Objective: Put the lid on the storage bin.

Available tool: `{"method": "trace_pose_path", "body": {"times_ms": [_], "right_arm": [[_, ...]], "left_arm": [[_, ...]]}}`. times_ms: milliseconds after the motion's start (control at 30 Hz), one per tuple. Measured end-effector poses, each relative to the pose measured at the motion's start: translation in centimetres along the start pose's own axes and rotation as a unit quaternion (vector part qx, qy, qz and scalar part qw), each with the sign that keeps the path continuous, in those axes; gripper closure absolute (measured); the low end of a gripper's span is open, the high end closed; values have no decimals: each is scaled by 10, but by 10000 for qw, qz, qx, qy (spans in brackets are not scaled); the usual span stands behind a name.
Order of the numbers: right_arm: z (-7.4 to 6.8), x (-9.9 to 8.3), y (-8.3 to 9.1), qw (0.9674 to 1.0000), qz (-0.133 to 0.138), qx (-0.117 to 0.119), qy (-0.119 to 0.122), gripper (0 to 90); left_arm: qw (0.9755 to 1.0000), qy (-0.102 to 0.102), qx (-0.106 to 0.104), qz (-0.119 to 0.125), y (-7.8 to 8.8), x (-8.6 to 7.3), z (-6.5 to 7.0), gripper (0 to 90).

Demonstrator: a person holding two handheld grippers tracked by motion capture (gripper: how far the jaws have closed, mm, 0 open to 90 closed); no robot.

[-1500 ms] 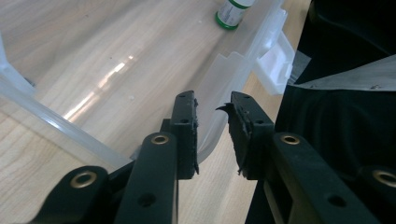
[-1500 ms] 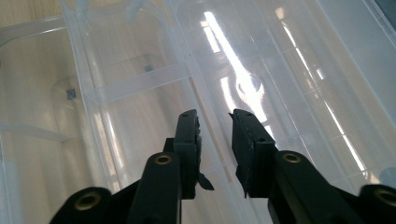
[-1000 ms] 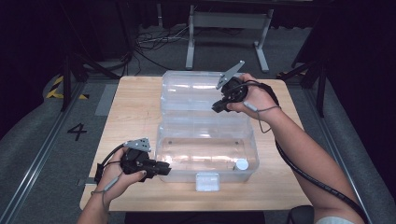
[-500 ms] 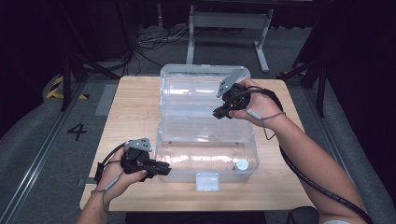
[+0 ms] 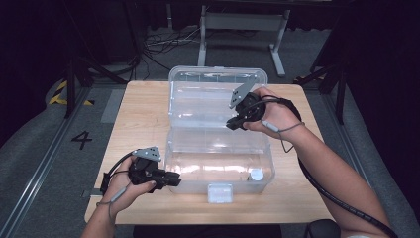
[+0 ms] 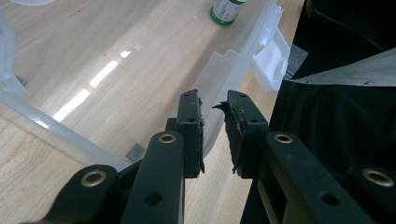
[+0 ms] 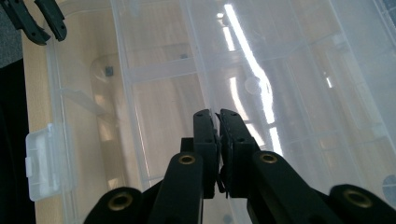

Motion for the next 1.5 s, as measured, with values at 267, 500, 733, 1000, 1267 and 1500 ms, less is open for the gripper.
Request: {"method": "trace_pose_path", "body": {"times_ms": [267,500,733,1000,1267,1500], "right_arm": [[-7,-3,2,10000,-36,63,16,868],[-12,-4,3,9999,-61,73,87,873],[-19,-6,3,9998,-112,119,143,876],[-27,-7,3,9993,-229,156,243,881],[-33,-10,3,9993,-222,177,254,881],[-37,-12,3,9992,-224,205,250,883]], "left_arm": [[10000,-5,5,2,0,0,0,763],[10000,5,1,3,0,0,0,763],[10000,13,7,0,0,0,0,763],[10000,2,30,-15,0,0,1,761],[9998,-5,175,-117,0,1,1,754],[9995,6,308,-56,9,6,1,801]]}}
Point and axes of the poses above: each handheld gripper's, and its own axes: y roughly backward along the jaws, x roughly out of its top, z roughly to its right, the point moved 9 cm from there along -y, roughly forward along the jaws, and after that the axes turned 4 degrees about -y, right-handed, at the moved point
